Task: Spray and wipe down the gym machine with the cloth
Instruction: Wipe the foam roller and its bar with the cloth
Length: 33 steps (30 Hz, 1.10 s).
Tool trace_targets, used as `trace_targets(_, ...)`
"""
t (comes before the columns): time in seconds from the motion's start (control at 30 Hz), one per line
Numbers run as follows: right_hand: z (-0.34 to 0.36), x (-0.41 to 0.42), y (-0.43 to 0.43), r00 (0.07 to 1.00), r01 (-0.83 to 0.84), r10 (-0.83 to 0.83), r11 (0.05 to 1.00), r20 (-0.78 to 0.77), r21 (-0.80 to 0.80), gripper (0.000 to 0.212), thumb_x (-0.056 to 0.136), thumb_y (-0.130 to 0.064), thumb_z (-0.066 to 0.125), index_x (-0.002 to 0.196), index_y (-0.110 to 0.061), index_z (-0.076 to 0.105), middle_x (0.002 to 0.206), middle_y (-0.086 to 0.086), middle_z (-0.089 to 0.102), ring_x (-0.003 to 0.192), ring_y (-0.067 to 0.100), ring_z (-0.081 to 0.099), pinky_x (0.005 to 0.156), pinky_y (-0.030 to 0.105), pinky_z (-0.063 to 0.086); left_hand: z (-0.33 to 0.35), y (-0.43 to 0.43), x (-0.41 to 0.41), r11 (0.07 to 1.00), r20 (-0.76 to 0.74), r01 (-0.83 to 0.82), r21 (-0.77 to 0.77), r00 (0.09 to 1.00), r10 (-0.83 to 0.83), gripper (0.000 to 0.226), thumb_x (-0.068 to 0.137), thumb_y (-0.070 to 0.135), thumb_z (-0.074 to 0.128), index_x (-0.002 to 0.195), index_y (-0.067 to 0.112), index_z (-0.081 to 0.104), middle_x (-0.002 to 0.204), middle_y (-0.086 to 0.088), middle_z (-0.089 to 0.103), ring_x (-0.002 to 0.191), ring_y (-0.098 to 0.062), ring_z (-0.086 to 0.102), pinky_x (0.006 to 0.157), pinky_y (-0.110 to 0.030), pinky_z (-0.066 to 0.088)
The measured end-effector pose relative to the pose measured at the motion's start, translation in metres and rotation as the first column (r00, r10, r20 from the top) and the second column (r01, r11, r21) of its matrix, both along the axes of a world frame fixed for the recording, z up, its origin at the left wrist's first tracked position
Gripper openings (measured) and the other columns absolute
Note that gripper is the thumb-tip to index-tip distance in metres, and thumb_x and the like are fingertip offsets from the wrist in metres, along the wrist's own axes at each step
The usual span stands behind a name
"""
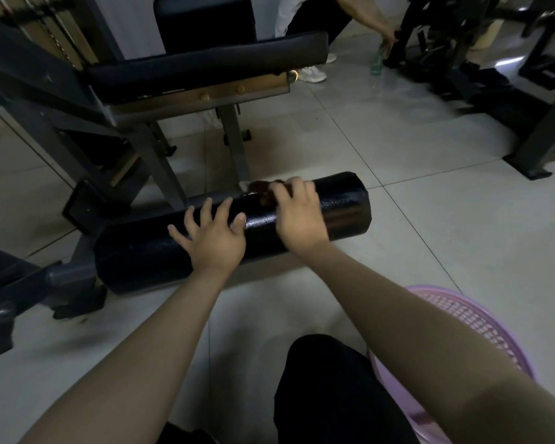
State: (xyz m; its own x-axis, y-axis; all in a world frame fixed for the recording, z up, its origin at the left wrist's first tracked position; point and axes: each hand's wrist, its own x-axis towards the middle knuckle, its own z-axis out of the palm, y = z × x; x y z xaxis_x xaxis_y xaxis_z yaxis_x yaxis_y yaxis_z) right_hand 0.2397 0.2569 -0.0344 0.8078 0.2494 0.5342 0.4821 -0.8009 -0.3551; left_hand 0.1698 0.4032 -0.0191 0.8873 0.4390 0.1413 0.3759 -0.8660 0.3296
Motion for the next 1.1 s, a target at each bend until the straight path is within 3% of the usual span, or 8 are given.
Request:
trace_targets(0.3,-0.001,0.036,-0.078,0.966,0.257,-0.256,0.963,-0.026,0.083,0.047,0.077,0.006,0.048,0.118,-0.009,0.064,0.118,0.021,0.053,0.102,0.042,0.045,0.092,0.046,0.042,0.004,0.008,0.014,0.999,-0.024,-0.009,-0.053,1.000,0.008,0.047,0.102,0.056,0.034,0.146,0.041,0.044,0.162,0.003,0.030,0.152,-0.028,0.007,0.118,-0.062,-0.011)
trace_targets(0.47,0.008,0.037,-0.083,0.930,0.367,-0.354,0.902,-0.096,0.227,0.045,0.082,0.003,0.046,0.121,-0.010,0.064,0.120,0.020,0.050,0.109,0.041,0.043,0.097,0.043,0.040,0.006,0.014,0.016,0.998,-0.046,0.012,-0.060,0.999,-0.014,0.046,0.102,0.059,0.034,0.144,0.043,0.046,0.160,0.004,0.033,0.151,-0.027,0.010,0.117,-0.061,-0.010)
trace_targets(0.53,0.011,0.029,-0.066,0.960,0.279,-0.272,0.922,-0.062,0.267,0.044,0.083,0.002,0.051,0.124,-0.011,0.064,0.122,0.021,0.050,0.110,0.040,0.044,0.099,0.043,0.039,0.007,0.014,0.017,0.998,-0.053,0.021,-0.058,0.998,-0.025,0.047,0.102,0.059,0.033,0.144,0.043,0.045,0.161,0.005,0.033,0.151,-0.027,0.010,0.117,-0.061,-0.010)
trace_targets(0.6,0.012,0.016,-0.033,0.997,0.078,-0.079,0.969,-0.004,0.234,0.043,0.085,-0.003,0.058,0.127,-0.011,0.063,0.123,0.022,0.052,0.112,0.037,0.044,0.100,0.041,0.037,0.009,0.014,0.018,0.998,-0.054,0.019,-0.057,0.998,-0.022,0.047,0.103,0.059,0.033,0.145,0.043,0.045,0.161,0.005,0.033,0.150,-0.027,0.011,0.117,-0.061,-0.009)
trace_targets(0.67,0.008,0.002,0.001,0.994,-0.107,0.101,0.982,0.042,0.157,0.038,0.089,-0.013,0.059,0.126,-0.012,0.063,0.120,0.019,0.054,0.108,0.033,0.045,0.097,0.042,0.040,0.009,0.013,0.019,0.999,-0.053,0.014,-0.046,0.998,-0.016,0.047,0.103,0.059,0.033,0.145,0.043,0.045,0.160,0.004,0.033,0.150,-0.028,0.012,0.118,-0.061,-0.008)
trace_targets(0.73,0.002,-0.007,0.020,0.985,-0.160,0.157,0.986,0.073,0.045,0.036,0.092,-0.024,0.053,0.126,-0.015,0.063,0.117,0.013,0.056,0.105,0.031,0.049,0.090,0.042,0.044,0.009,0.014,0.020,0.999,-0.054,0.010,-0.035,0.998,-0.012,0.047,0.103,0.059,0.032,0.145,0.043,0.045,0.160,0.004,0.034,0.150,-0.028,0.013,0.118,-0.060,-0.007)
trace_targets(0.9,-0.004,0.013,-0.020,0.995,0.079,-0.078,0.997,0.069,-0.015,0.039,0.081,-0.011,0.057,0.118,-0.019,0.064,0.113,0.013,0.058,0.097,0.036,0.051,0.080,0.045,0.045,0.007,0.017,0.026,0.999,-0.035,0.011,-0.050,0.999,-0.013,0.045,0.102,0.060,0.033,0.139,0.042,0.052,0.156,0.005,0.040,0.147,-0.029,0.018,0.118,-0.061,-0.006)
trace_targets(1.1,-0.007,0.033,-0.078,0.948,0.314,-0.318,0.943,0.021,0.108,0.036,0.085,-0.003,0.052,0.117,-0.015,0.065,0.115,0.017,0.055,0.099,0.037,0.047,0.088,0.046,0.044,0.010,0.017,0.028,0.997,-0.011,0.023,-0.078,1.000,-0.024,0.044,0.101,0.061,0.036,0.134,0.040,0.057,0.152,0.006,0.045,0.145,-0.029,0.023,0.117,-0.062,-0.006)
